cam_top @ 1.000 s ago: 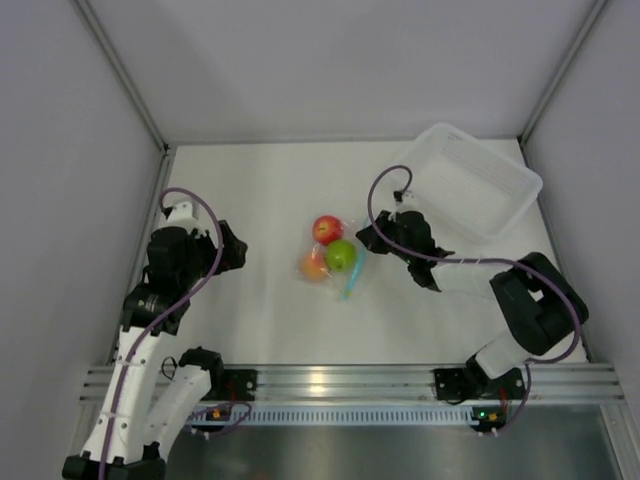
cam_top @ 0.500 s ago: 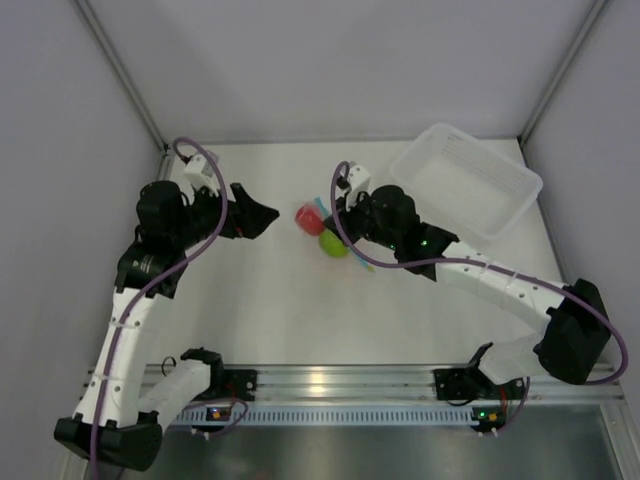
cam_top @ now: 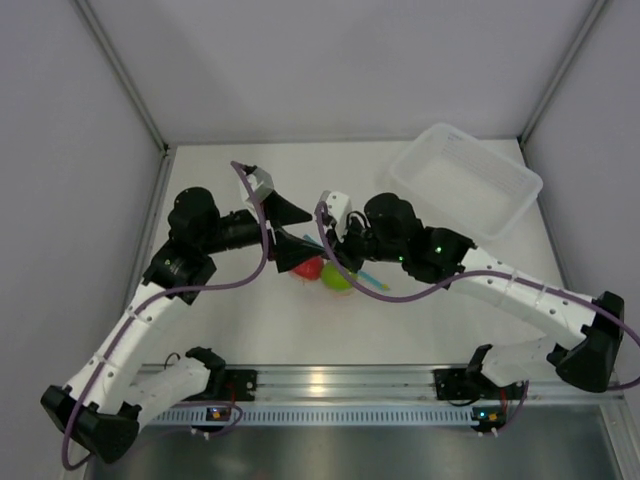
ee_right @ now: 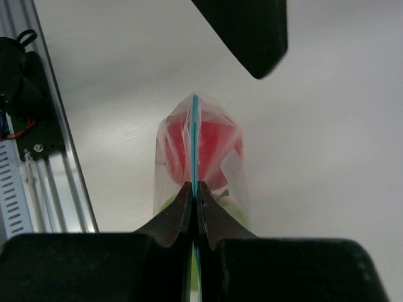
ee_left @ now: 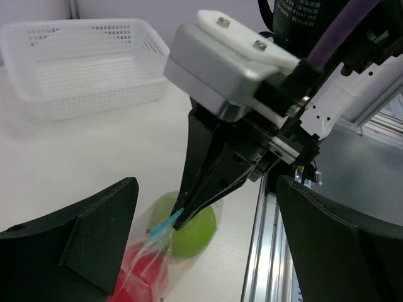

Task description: Open the zip-top bag and remove the fake food

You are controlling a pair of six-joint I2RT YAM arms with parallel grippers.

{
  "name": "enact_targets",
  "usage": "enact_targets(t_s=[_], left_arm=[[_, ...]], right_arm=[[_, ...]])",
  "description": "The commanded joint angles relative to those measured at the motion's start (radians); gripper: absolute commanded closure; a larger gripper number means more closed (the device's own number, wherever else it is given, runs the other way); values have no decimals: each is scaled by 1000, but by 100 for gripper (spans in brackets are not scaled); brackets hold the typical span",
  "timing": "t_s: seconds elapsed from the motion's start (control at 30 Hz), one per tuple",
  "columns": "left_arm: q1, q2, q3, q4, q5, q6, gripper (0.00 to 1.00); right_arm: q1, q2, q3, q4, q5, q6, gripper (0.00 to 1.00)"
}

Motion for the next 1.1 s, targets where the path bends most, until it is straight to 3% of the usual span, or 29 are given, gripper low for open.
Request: enact_targets(t_s=[0.0,0.23,0.3,0.37,0.4,0.47,0.5,0.7,0.8,0.83,0.87,1.07], left_arm=[[-39,10,-16,120,88,38,4],[-84,-22,-69,120,44,69,7],[-84,-25,-69,120,67,72,13],[-84,-20,-66,120,84,69,21],[-85,-17,-66,120,92,67,33],[-85,-9,-68,120,92,66,43],[-87,-8,-71,120,95,64,54],[-92,-14,-74,119,107,61,49],[-96,-17,-69,120,105,61,76],[-96,-19,-68,129,98,51,94],[-98,-19,-68,129,98,44,100],[-115,-35,-60,163,63,21,100]], right_arm=[[42,-92,15,24,-56,-34,100],[45,-142,-17,53,-109,-37,100],[43,-161,-25,50,-112,-41,100],[45,-181,-28,56,-123,-45,100],[45,-185,-27,56,-128,-48,100],[43,-199,-21,49,-137,-52,100],[45,-204,-19,47,-137,-54,100],[45,-247,-21,40,-137,-49,100],[45,-253,-22,38,-143,-49,100],[43,-253,-22,38,-148,-49,100],[43,-253,-27,38,-152,-48,100],[43,-271,-65,78,-155,-35,100]])
